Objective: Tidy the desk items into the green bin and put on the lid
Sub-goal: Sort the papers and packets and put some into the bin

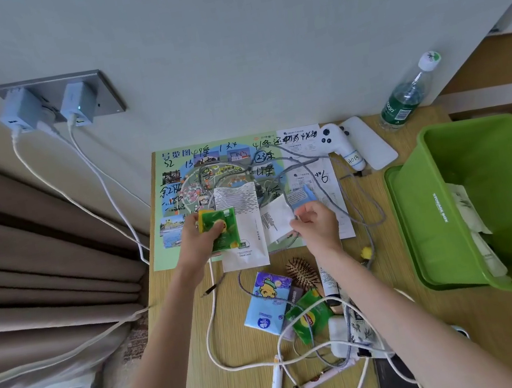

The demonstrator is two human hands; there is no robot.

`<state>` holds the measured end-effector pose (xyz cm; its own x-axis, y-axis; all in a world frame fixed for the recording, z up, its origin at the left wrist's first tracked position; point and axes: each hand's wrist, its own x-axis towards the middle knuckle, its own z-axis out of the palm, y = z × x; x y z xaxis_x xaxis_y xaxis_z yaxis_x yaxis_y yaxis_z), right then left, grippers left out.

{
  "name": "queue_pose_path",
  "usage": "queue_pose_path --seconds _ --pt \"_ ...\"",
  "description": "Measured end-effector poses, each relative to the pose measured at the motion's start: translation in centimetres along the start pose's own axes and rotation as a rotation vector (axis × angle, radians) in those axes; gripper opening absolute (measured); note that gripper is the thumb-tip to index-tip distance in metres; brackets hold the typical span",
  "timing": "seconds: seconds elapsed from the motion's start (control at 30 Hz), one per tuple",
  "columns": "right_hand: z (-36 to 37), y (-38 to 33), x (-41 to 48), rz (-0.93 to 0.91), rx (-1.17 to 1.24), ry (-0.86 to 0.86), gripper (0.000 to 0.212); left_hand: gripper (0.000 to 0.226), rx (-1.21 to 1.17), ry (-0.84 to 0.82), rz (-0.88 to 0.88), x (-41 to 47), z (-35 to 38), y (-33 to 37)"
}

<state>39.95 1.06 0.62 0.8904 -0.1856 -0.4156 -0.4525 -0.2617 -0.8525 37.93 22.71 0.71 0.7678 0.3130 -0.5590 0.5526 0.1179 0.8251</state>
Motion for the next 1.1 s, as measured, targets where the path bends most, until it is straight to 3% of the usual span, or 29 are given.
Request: queue_pose_path --seconds 0.13,0.33,0.5,0.67,0.8,0.97,1.1 --pt "-0.7 -0.6 0.1 0.03 0.045 0.006 0.033 0.029 -0.013 -0.014 -0.002 -0.6 0.0 0.7" --pt "-0.7 -2.0 0.3 0.312 0.475 -0.095 0.043 0.021 -0.313 -0.402 -0.132 -2.4 1.0 0.9" --pt "-0.6 -2.7 0.4 0.368 0.613 -0.031 0.041 0.029 -0.397 -0.499 -0.133 -2.9 2.0 1.1" --pt "-1.6 -2.8 1.0 0.27 0.509 -0.056 0.018 0.019 -0.222 -0.311 0.012 -2.6 2.3 1.2" --pt "-3.3 -1.9 2.5 0.2 0.374 -0.041 0.018 0.022 -0.075 -0.144 0.124 -1.8 1.6 1.5" --pt "-3.6 -0.1 5.0 0.152 0.009 0.101 0.017 0.026 0.258 0.007 0.211 -0.6 1.2 0.7" --pt "-2.6 0.2 5.7 0.113 -0.199 0.186 0.021 0.028 0.307 0.052 0.206 -0.4 1.6 -0.4"
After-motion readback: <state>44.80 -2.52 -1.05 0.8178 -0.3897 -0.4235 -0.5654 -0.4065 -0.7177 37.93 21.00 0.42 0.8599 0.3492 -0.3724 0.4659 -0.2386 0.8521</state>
